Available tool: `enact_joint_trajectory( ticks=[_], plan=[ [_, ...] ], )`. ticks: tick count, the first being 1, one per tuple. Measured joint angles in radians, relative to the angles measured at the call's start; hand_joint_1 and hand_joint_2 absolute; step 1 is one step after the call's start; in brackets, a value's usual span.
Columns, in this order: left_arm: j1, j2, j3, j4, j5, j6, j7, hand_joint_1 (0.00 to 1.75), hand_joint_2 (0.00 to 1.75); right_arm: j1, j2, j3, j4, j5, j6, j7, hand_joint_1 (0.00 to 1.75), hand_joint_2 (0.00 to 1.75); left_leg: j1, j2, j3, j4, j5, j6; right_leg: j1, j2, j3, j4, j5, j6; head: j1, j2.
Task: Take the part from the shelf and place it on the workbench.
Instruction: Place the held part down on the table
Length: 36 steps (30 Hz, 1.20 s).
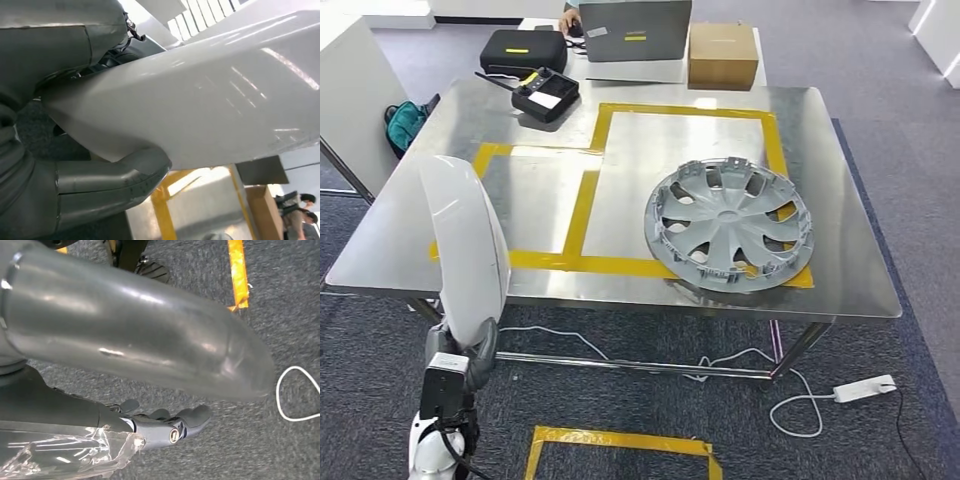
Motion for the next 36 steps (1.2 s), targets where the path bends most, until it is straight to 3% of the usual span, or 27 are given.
enact_joint_trajectory(
  ticks=[1, 4, 5, 7, 8, 9, 10, 11, 12, 14, 19, 21, 23, 25, 29, 31, 32, 34, 35, 36],
  plan=[
    [0.000, 0.000, -0.002, 0.001, 0.000, 0.000, 0.000, 1.75, 1.75, 0.000, -0.001, 0.000, 0.000, 0.001, 0.000, 0.000, 0.00, 0.00, 0.000, 0.000, 0.001, -0.005, -0.011, 0.007, 0.002, -0.001, 0.005, 0.002, -0.002, 0.006, 0.000, 0.000],
    [0.001, 0.000, -0.007, 0.002, 0.000, 0.000, 0.000, 1.75, 1.75, 0.001, -0.003, 0.000, 0.001, 0.003, -0.001, 0.000, 0.00, 0.00, 0.003, -0.005, 0.014, -0.005, -0.003, 0.030, 0.001, -0.003, -0.001, 0.034, -0.024, 0.022, 0.008, 0.000],
    [0.000, 0.000, -0.010, 0.002, 0.000, -0.001, 0.000, 1.75, 1.75, -0.001, -0.003, 0.000, 0.001, 0.004, -0.001, 0.000, 0.00, 0.00, 0.003, -0.006, 0.020, -0.004, -0.004, 0.036, 0.000, -0.003, -0.022, 0.073, -0.046, 0.027, 0.010, 0.000],
    [-0.003, 0.000, -0.017, 0.002, 0.000, -0.005, 0.000, 1.75, 1.75, -0.003, -0.004, 0.000, 0.002, 0.005, -0.001, 0.000, 0.00, 0.00, 0.002, -0.006, 0.028, -0.004, -0.013, 0.043, 0.000, -0.002, -0.097, 0.202, -0.101, 0.032, 0.012, 0.000],
    [-0.003, 0.000, -0.020, 0.003, 0.000, -0.006, 0.000, 1.75, 1.75, -0.002, -0.005, 0.000, 0.003, 0.005, -0.001, 0.000, 0.00, 0.00, 0.001, -0.007, 0.032, -0.004, -0.018, 0.045, 0.000, -0.002, -0.136, 0.259, -0.119, 0.033, 0.014, 0.000],
    [-0.003, 0.001, -0.023, 0.004, 0.000, -0.007, 0.000, 1.75, 1.75, -0.001, -0.005, 0.000, 0.004, 0.006, -0.001, 0.000, 0.00, 0.00, 0.000, -0.008, 0.038, -0.004, -0.023, 0.046, 0.000, -0.002, -0.164, 0.288, -0.119, 0.032, 0.015, 0.000],
    [-0.003, 0.001, -0.026, 0.005, -0.001, -0.008, 0.000, 1.75, 1.75, 0.000, -0.005, 0.000, 0.004, 0.007, -0.001, 0.000, 0.00, 0.00, 0.000, -0.010, 0.047, -0.004, -0.030, 0.045, 0.000, -0.002, -0.175, 0.281, -0.098, 0.031, 0.015, 0.000],
    [-0.004, 0.001, -0.029, 0.006, -0.001, -0.011, 0.000, 1.75, 1.75, 0.001, -0.005, 0.000, 0.005, 0.008, -0.001, 0.000, 0.00, 0.00, 0.000, -0.012, 0.057, -0.004, -0.037, 0.044, 0.001, -0.002, -0.165, 0.234, -0.056, 0.028, 0.016, 0.000],
    [-0.005, 0.001, -0.032, 0.008, -0.001, -0.015, 0.000, 1.75, 1.75, 0.001, -0.006, 0.000, 0.005, 0.009, -0.001, 0.000, 0.00, 0.00, 0.000, -0.013, 0.067, -0.004, -0.044, 0.041, 0.001, -0.002, -0.144, 0.164, -0.004, 0.024, 0.016, 0.000],
    [-0.011, 0.001, -0.038, 0.012, -0.002, -0.022, 0.000, 1.75, 1.75, 0.000, -0.007, 0.001, 0.007, 0.012, -0.001, 0.000, 0.00, 0.00, -0.001, -0.013, 0.081, -0.005, -0.057, 0.032, 0.003, -0.002, -0.107, 0.053, 0.048, 0.016, 0.016, 0.000],
    [-0.020, 0.005, -0.051, 0.019, -0.005, -0.027, 0.000, 1.75, 1.75, 0.000, -0.008, 0.002, 0.010, 0.018, -0.001, 0.001, 0.00, 0.00, -0.002, -0.012, 0.085, 0.016, -0.063, 0.005, 0.003, 0.001, -0.074, 0.012, 0.056, -0.012, 0.015, 0.000],
    [-0.029, 0.007, -0.054, 0.025, -0.007, -0.035, 0.001, 1.75, 1.75, -0.002, -0.009, 0.003, 0.010, 0.022, -0.002, 0.002, 0.00, 0.00, -0.002, -0.011, 0.031, 0.109, -0.095, -0.003, 0.000, 0.001, -0.059, 0.005, 0.051, -0.021, 0.011, 0.000],
    [-0.035, 0.011, -0.055, 0.036, -0.009, -0.045, 0.001, 1.75, 1.75, -0.004, -0.010, 0.005, 0.011, 0.029, -0.002, 0.003, 0.00, 0.00, -0.001, -0.011, -0.053, 0.231, -0.142, -0.008, 0.000, 0.002, -0.050, 0.004, 0.041, -0.027, 0.010, 0.000],
    [-0.037, 0.014, -0.056, 0.048, -0.013, -0.053, 0.002, 1.75, 1.75, -0.003, -0.010, 0.008, 0.013, 0.034, -0.002, 0.004, 0.00, 0.00, -0.002, -0.011, -0.103, 0.285, -0.153, -0.010, 0.000, 0.004, -0.039, 0.004, 0.031, -0.028, 0.010, 0.000],
    [-0.038, 0.015, -0.056, 0.054, -0.016, -0.058, 0.003, 1.75, 1.75, -0.002, -0.010, 0.010, 0.014, 0.037, -0.002, 0.004, 0.00, 0.00, -0.002, -0.011, -0.112, 0.280, -0.134, -0.010, 0.000, 0.005, -0.031, 0.004, 0.025, -0.028, 0.009, 0.000],
    [-0.040, 0.016, -0.056, 0.058, -0.019, -0.059, 0.003, 1.75, 1.75, -0.003, -0.011, 0.010, 0.015, 0.038, -0.002, 0.004, 0.00, 0.00, -0.002, -0.011, -0.108, 0.256, -0.108, -0.008, 0.000, 0.006, -0.025, 0.004, 0.021, -0.027, 0.010, 0.000],
    [-0.049, 0.019, -0.058, 0.066, -0.024, -0.059, 0.005, 1.75, 1.75, -0.003, -0.011, 0.012, 0.017, 0.040, -0.002, 0.004, 0.00, 0.00, -0.003, -0.010, -0.090, 0.191, -0.056, -0.002, 0.001, 0.007, -0.018, 0.003, 0.013, -0.025, 0.010, 0.000],
    [-0.076, 0.026, -0.061, 0.087, -0.037, -0.060, 0.016, 1.75, 1.75, -0.009, -0.014, 0.019, 0.021, 0.047, -0.001, 0.003, 0.00, 0.00, -0.008, -0.008, -0.049, 0.057, 0.015, 0.011, 0.003, 0.007, 0.002, 0.004, -0.007, -0.010, 0.008, 0.000],
    [-0.089, 0.029, -0.062, 0.098, -0.042, -0.060, 0.022, 1.75, 1.75, -0.011, -0.015, 0.023, 0.024, 0.051, 0.000, 0.003, 0.00, 0.00, -0.009, -0.007, -0.029, -0.003, 0.040, 0.019, 0.004, 0.007, 0.013, 0.006, -0.016, 0.000, 0.007, 0.000],
    [-0.096, 0.031, -0.062, 0.102, -0.044, -0.060, 0.025, 1.75, 1.75, -0.012, -0.016, 0.025, 0.025, 0.053, 0.000, 0.003, 0.00, 0.00, -0.008, -0.008, -0.020, -0.012, 0.027, 0.024, 0.005, 0.007, 0.019, 0.009, -0.021, 0.010, 0.006, 0.000]
  ],
)
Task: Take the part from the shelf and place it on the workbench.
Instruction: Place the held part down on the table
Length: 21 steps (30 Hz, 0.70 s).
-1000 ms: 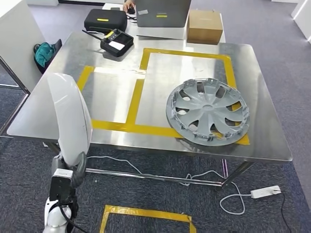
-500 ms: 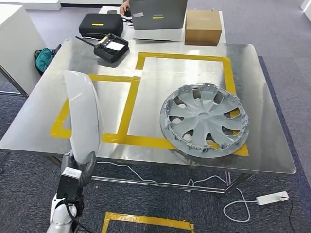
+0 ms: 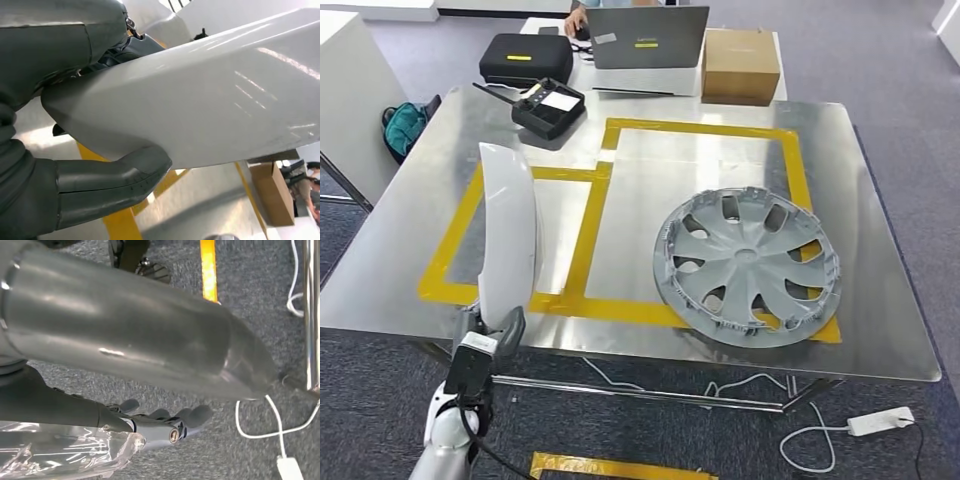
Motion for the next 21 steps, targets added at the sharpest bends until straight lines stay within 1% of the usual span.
enact_joint_trajectory(
  ticks=[1, 2, 3, 4, 5, 6, 7, 8, 9, 10, 11, 12, 13, 14, 15, 16, 17, 18, 19, 20, 21],
  plan=[
    [-0.003, 0.001, 0.000, 0.002, 0.000, 0.000, 0.000, 1.75, 1.75, 0.000, -0.001, 0.001, 0.001, 0.001, 0.000, 0.000, 0.00, 0.00, 0.002, -0.001, 0.008, -0.002, -0.002, 0.005, 0.000, 0.000, 0.001, 0.013, -0.005, 0.006, 0.001, 0.000],
    [-0.006, 0.002, -0.001, 0.003, 0.000, 0.000, 0.000, 1.75, 1.75, -0.001, -0.002, 0.002, 0.001, 0.001, 0.000, 0.000, 0.00, 0.00, 0.004, -0.001, 0.016, -0.003, -0.005, 0.011, -0.001, -0.001, -0.011, 0.038, -0.019, 0.012, 0.002, 0.000],
    [-0.009, 0.002, -0.001, 0.005, 0.000, 0.000, 0.000, 1.75, 1.75, -0.004, -0.003, 0.002, 0.002, 0.001, 0.000, -0.001, 0.00, 0.00, 0.005, -0.002, 0.023, -0.003, -0.009, 0.016, -0.002, -0.001, -0.037, 0.085, -0.038, 0.017, 0.004, 0.000],
    [-0.012, 0.002, -0.001, 0.007, 0.000, 0.000, 0.000, 1.75, 1.75, -0.005, -0.003, 0.003, 0.003, 0.001, 0.000, -0.001, 0.00, 0.00, 0.006, -0.001, 0.028, -0.003, -0.014, 0.019, -0.003, -0.001, -0.075, 0.151, -0.064, 0.020, 0.006, 0.000],
    [-0.014, 0.003, -0.002, 0.010, 0.000, 0.000, 0.000, 1.75, 1.75, -0.006, -0.004, 0.003, 0.004, 0.001, 0.000, -0.001, 0.00, 0.00, 0.007, -0.002, 0.033, -0.003, -0.021, 0.021, -0.004, -0.001, -0.121, 0.221, -0.089, 0.023, 0.007, 0.000],
    [-0.015, 0.003, -0.002, 0.013, 0.000, -0.001, 0.000, 1.75, 1.75, -0.004, -0.004, 0.003, 0.004, 0.001, 0.000, -0.001, 0.00, 0.00, 0.007, -0.002, 0.040, -0.003, -0.028, 0.021, -0.006, -0.002, -0.161, 0.273, -0.104, 0.025, 0.008, 0.000],
    [-0.014, 0.003, -0.002, 0.017, 0.000, -0.003, 0.001, 1.75, 1.75, -0.002, -0.005, 0.003, 0.005, 0.001, 0.000, -0.001, 0.00, 0.00, 0.009, -0.003, 0.050, -0.003, -0.036, 0.019, -0.006, -0.002, -0.187, 0.292, -0.103, 0.027, 0.008, 0.000],
    [-0.015, 0.004, -0.002, 0.020, 0.000, -0.006, 0.001, 1.75, 1.75, 0.000, -0.006, 0.003, 0.005, 0.002, 0.000, -0.002, 0.00, 0.00, 0.011, -0.005, 0.062, -0.003, -0.045, 0.016, -0.008, -0.002, -0.194, 0.273, -0.080, 0.030, 0.008, 0.000],
    [-0.016, 0.004, -0.002, 0.023, -0.001, -0.010, 0.004, 1.75, 1.75, 0.001, -0.007, 0.003, 0.005, 0.002, 0.000, -0.002, 0.00, 0.00, 0.014, -0.006, 0.077, -0.002, -0.055, 0.012, -0.010, -0.002, -0.184, 0.220, -0.037, 0.034, 0.009, 0.000],
    [-0.020, 0.004, -0.003, 0.027, -0.004, -0.013, 0.008, 1.75, 1.75, 0.002, -0.008, 0.003, 0.006, 0.003, 0.001, -0.003, 0.00, 0.00, 0.017, -0.006, 0.090, -0.002, -0.066, 0.007, -0.014, -0.002, -0.167, 0.150, 0.019, 0.039, 0.010, 0.000],
    [-0.027, 0.004, -0.004, 0.031, -0.008, -0.016, 0.014, 1.75, 1.75, 0.002, -0.008, 0.004, 0.007, 0.005, 0.001, -0.004, 0.00, 0.00, 0.018, -0.007, 0.102, -0.001, -0.075, 0.000, -0.017, -0.002, -0.152, 0.089, 0.057, 0.041, 0.012, 0.000],
    [-0.036, 0.005, -0.005, 0.036, -0.014, -0.017, 0.021, 1.75, 1.75, 0.001, -0.008, 0.004, 0.009, 0.006, 0.001, -0.004, 0.00, 0.00, 0.018, -0.008, 0.109, 0.000, -0.083, -0.006, -0.019, -0.002, -0.139, 0.046, 0.080, 0.035, 0.014, 0.000],
    [-0.047, 0.007, -0.006, 0.042, -0.023, -0.016, 0.030, 1.75, 1.75, 0.000, -0.008, 0.005, 0.011, 0.008, 0.002, -0.003, 0.00, 0.00, 0.017, -0.009, 0.113, 0.000, -0.089, -0.013, -0.019, -0.001, -0.134, 0.026, 0.090, 0.026, 0.016, 0.000],
    [-0.057, 0.008, -0.007, 0.048, -0.035, -0.013, 0.038, 1.75, 1.75, -0.001, -0.008, 0.007, 0.012, 0.010, 0.002, -0.003, 0.00, 0.00, 0.016, -0.010, 0.116, 0.000, -0.091, -0.020, -0.018, -0.001, -0.131, 0.024, 0.083, 0.014, 0.017, 0.000],
    [-0.066, 0.010, -0.007, 0.056, -0.051, -0.006, 0.047, 1.75, 1.75, -0.001, -0.009, 0.008, 0.012, 0.012, 0.002, -0.003, 0.00, 0.00, 0.015, -0.010, 0.118, -0.002, -0.092, -0.026, -0.018, 0.000, -0.126, 0.025, 0.084, 0.002, 0.017, 0.000],
    [-0.075, 0.013, -0.008, 0.064, -0.073, 0.006, 0.055, 1.75, 1.75, -0.001, -0.009, 0.010, 0.013, 0.014, 0.002, -0.004, 0.00, 0.00, 0.016, -0.009, 0.119, 0.004, -0.093, -0.031, -0.019, 0.001, -0.123, 0.024, 0.086, -0.005, 0.017, 0.000],
    [-0.085, 0.015, -0.008, 0.074, -0.098, 0.021, 0.062, 1.75, 1.75, -0.002, -0.010, 0.012, 0.013, 0.016, 0.003, -0.005, 0.00, 0.00, 0.016, -0.007, 0.111, 0.021, -0.100, -0.035, -0.019, 0.002, -0.116, 0.023, 0.083, -0.012, 0.016, 0.000],
    [-0.097, 0.017, -0.008, 0.086, -0.128, 0.041, 0.072, 1.75, 1.75, -0.003, -0.010, 0.014, 0.013, 0.017, 0.005, -0.005, 0.00, 0.00, 0.017, -0.005, 0.091, 0.058, -0.114, -0.039, -0.019, 0.002, -0.110, 0.021, 0.080, -0.018, 0.015, 0.000],
    [-0.109, 0.019, -0.008, 0.100, -0.160, 0.064, 0.082, 1.75, 1.75, -0.004, -0.011, 0.016, 0.013, 0.019, 0.008, -0.006, 0.00, 0.00, 0.016, -0.003, 0.058, 0.114, -0.136, -0.041, -0.018, 0.002, -0.105, 0.020, 0.077, -0.024, 0.015, 0.000],
    [-0.121, 0.023, -0.008, 0.116, -0.198, 0.090, 0.093, 1.75, 1.75, -0.005, -0.011, 0.018, 0.013, 0.021, 0.012, -0.006, 0.00, 0.00, 0.016, -0.003, 0.014, 0.180, -0.162, -0.042, -0.017, 0.002, -0.102, 0.020, 0.073, -0.028, 0.014, 0.000],
    [-0.132, 0.026, -0.008, 0.133, -0.238, 0.118, 0.106, 1.75, 1.75, -0.006, -0.012, 0.020, 0.013, 0.022, 0.015, -0.006, 0.00, 0.00, 0.015, -0.003, -0.028, 0.237, -0.180, -0.041, -0.015, 0.002, -0.098, 0.020, 0.069, -0.031, 0.015, 0.000]
  ],
)
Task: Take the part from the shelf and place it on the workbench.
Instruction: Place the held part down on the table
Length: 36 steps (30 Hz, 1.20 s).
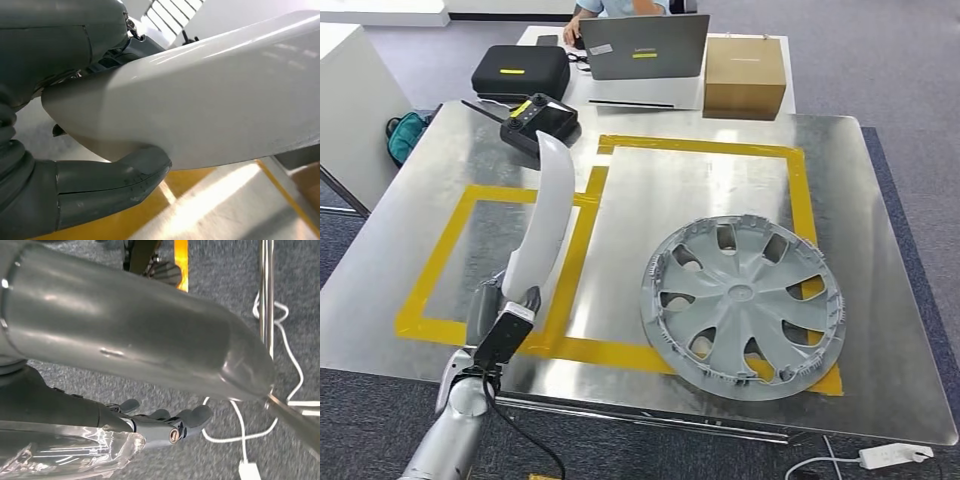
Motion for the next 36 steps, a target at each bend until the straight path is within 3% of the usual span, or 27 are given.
enact_joint_trajectory(
  ticks=[1, 2, 5, 7, 8, 11, 13, 22, 29, 33, 36],
  plan=[
    [-0.008, 0.004, 0.000, 0.017, -0.040, 0.027, 0.012, 1.75, 1.75, 0.000, 0.000, 0.002, 0.000, 0.001, 0.002, 0.000, 0.00, 0.00, 0.000, 0.000, -0.032, 0.032, -0.001, 0.002, 0.002, 0.001, 0.005, 0.000, -0.005, -0.002, 0.000, 0.000],
    [-0.016, 0.008, -0.001, 0.034, -0.078, 0.052, 0.025, 1.75, 1.75, 0.000, 0.000, 0.005, 0.001, 0.003, 0.002, 0.000, 0.00, 0.00, -0.001, 0.000, -0.047, 0.030, 0.020, 0.006, 0.004, 0.003, 0.011, 0.000, -0.010, -0.003, 0.000, 0.000],
    [-0.047, 0.025, -0.001, 0.077, -0.179, 0.107, 0.072, 1.75, 1.75, 0.000, 0.000, 0.009, 0.003, 0.005, 0.004, 0.001, 0.00, 0.00, -0.012, 0.002, -0.015, -0.131, 0.160, 0.026, 0.007, 0.007, 0.035, 0.000, -0.027, 0.000, 0.001, 0.000],
    [-0.072, 0.039, -0.004, 0.108, -0.265, 0.133, 0.119, 1.75, 1.75, -0.001, -0.001, 0.012, 0.005, 0.008, 0.008, 0.003, 0.00, 0.00, -0.020, 0.003, 0.005, -0.214, 0.198, 0.036, 0.008, 0.007, 0.039, -0.003, -0.036, 0.009, 0.001, 0.000],
    [-0.082, 0.045, -0.007, 0.124, -0.321, 0.146, 0.153, 1.75, 1.75, -0.002, -0.001, 0.014, 0.006, 0.010, 0.012, 0.005, 0.00, 0.00, -0.021, 0.004, 0.007, -0.225, 0.196, 0.035, 0.009, 0.006, 0.040, -0.005, -0.039, 0.013, 0.000, 0.000],
    [-0.108, 0.070, -0.017, 0.176, -0.510, 0.180, 0.281, 1.75, 1.75, -0.004, -0.005, 0.022, 0.007, 0.018, 0.032, 0.012, 0.00, 0.00, -0.019, 0.002, 0.014, -0.238, 0.205, 0.023, 0.012, 0.004, 0.049, -0.015, -0.041, 0.006, 0.000, 0.000],
    [-0.127, 0.087, -0.019, 0.211, -0.594, 0.187, 0.341, 1.75, 1.75, -0.004, -0.012, 0.029, 0.008, 0.025, 0.052, 0.015, 0.00, 0.00, -0.020, 0.001, 0.015, -0.239, 0.204, 0.024, 0.012, 0.003, 0.055, -0.024, -0.040, 0.004, 0.000, 0.000],
    [-0.162, 0.138, -0.019, 0.288, -0.675, 0.202, 0.396, 1.75, 1.75, -0.004, -0.036, 0.041, 0.008, 0.030, 0.073, 0.018, 0.00, 0.00, -0.020, 0.000, 0.018, -0.239, 0.200, 0.034, 0.012, 0.002, 0.064, -0.040, -0.036, 0.022, 0.000, 0.000],
    [-0.160, 0.215, 0.009, 0.309, -0.783, 0.234, 0.483, 1.75, 1.75, 0.000, -0.036, 0.041, 0.008, 0.026, 0.073, 0.027, 0.00, 0.00, -0.018, 0.000, 0.023, -0.240, 0.202, 0.034, 0.013, 0.003, 0.066, -0.038, -0.035, 0.023, 0.000, 0.000],
    [-0.150, 0.256, 0.057, 0.314, -0.800, 0.238, 0.478, 0.00, 1.75, 0.003, -0.039, 0.041, 0.008, 0.024, 0.073, 0.030, 0.00, 0.00, -0.017, 0.000, 0.026, -0.243, 0.203, 0.033, 0.014, 0.003, 0.067, -0.038, -0.036, 0.022, 0.000, 0.000],
    [-0.141, 0.270, 0.084, 0.313, -0.818, 0.245, 0.466, 0.00, 1.75, 0.004, -0.041, 0.041, 0.008, 0.023, 0.073, 0.032, 0.00, 0.00, -0.017, 0.000, 0.027, -0.244, 0.203, 0.032, 0.014, 0.003, 0.067, -0.038, -0.036, 0.022, -0.001, 0.000]
  ],
)
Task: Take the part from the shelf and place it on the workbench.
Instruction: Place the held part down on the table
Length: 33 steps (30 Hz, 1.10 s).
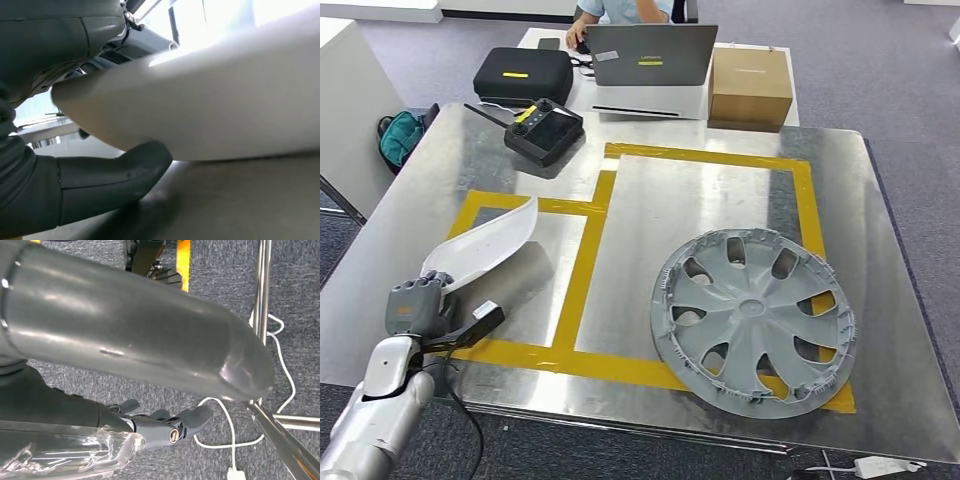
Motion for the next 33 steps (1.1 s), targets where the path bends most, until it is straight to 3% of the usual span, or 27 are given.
enact_joint_trajectory(
  ticks=[16, 20, 27, 33],
  plan=[
    [0.005, 0.003, 0.042, -0.019, -0.002, 0.015, -0.018, 0.00, 1.75, 0.000, 0.000, 0.000, 0.000, -0.001, 0.000, -0.001, 0.00, 0.00, 0.000, 0.000, 0.009, -0.001, -0.001, -0.001, 0.000, 0.000, 0.002, 0.000, -0.003, -0.002, 0.000, 0.000],
    [0.006, 0.003, 0.043, -0.019, 0.007, 0.015, -0.026, 0.00, 0.00, 0.000, 0.000, 0.000, 0.000, -0.002, 0.000, -0.002, 0.00, 0.00, 0.000, 0.000, 0.009, -0.001, -0.002, -0.002, 0.000, 0.000, 0.001, 0.000, -0.003, -0.002, 0.000, 0.000],
    [0.052, -0.027, 0.046, -0.082, 0.110, 0.025, -0.131, 0.00, 0.00, 0.000, 0.000, 0.000, 0.000, -0.012, -0.004, -0.006, 0.00, 0.00, -0.003, -0.001, 0.009, 0.001, -0.005, 0.002, -0.003, -0.002, 0.003, -0.002, -0.004, 0.001, 0.000, 0.000],
    [0.149, -0.080, 0.021, -0.258, 0.231, 0.019, -0.224, 0.00, 0.00, 0.003, 0.000, -0.002, 0.000, -0.025, -0.009, -0.006, 0.00, 0.00, -0.013, 0.000, 0.010, 0.000, -0.008, 0.018, -0.013, 0.000, 0.014, -0.006, -0.003, 0.017, -0.001, 0.000]
  ],
)
